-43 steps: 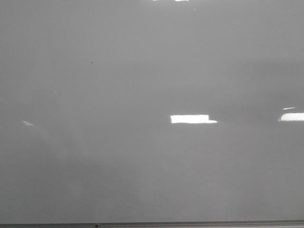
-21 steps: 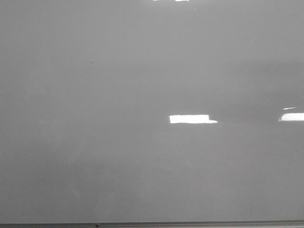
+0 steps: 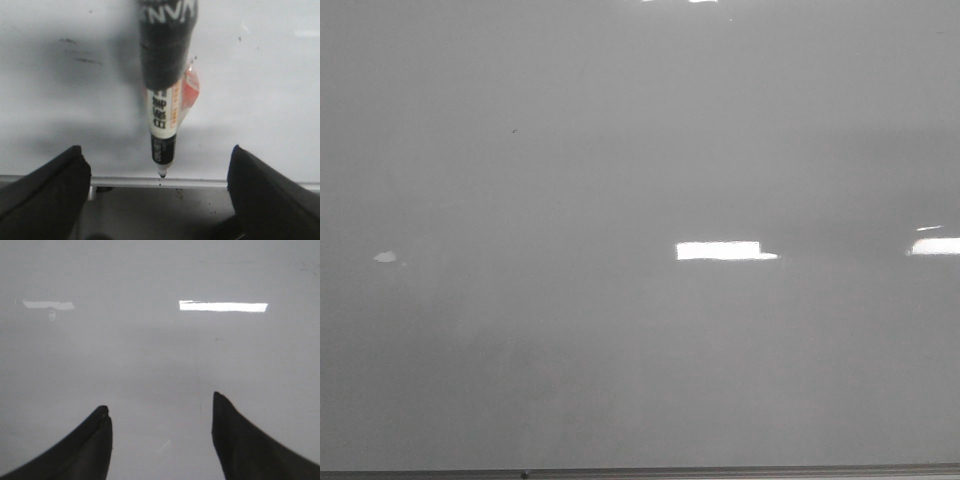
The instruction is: Write number 8 on whiteboard
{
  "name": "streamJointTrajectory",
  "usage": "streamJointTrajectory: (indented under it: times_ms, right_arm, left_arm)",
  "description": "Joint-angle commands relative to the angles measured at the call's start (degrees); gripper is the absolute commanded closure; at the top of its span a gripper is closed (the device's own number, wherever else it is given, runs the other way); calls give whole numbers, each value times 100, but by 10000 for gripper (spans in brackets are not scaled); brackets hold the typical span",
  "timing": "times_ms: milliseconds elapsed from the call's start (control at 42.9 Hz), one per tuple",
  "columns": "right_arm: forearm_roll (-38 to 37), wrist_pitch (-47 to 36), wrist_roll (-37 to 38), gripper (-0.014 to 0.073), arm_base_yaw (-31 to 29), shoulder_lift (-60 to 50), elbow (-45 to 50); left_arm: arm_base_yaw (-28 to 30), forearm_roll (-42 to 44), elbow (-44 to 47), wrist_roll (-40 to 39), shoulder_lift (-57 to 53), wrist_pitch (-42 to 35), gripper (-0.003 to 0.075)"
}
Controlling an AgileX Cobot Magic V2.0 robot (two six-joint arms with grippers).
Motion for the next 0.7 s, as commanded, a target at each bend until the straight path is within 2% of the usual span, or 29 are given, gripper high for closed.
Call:
streamJointTrajectory:
  times_ms: [0,256,396,629,676]
  right_arm:
    - [49,-444,-19,126,12,85,-183]
    - [49,-439,-19,126,12,85,-183]
    - [49,-439,-19,126,12,85,-183]
    - [49,-439,-19,126,12,85,-183]
    - [49,-439,-19,126,12,85,-183]
  left_arm:
    - [19,50,-151,-56,58,-544,192]
    - [19,50,-151,-48,378,-975,335]
    - [19,50,-151,-48,501,-1159,367]
    - [19,55,-151,-48,686,-1307,378]
    - [19,70,-151,-48,686,-1366,405]
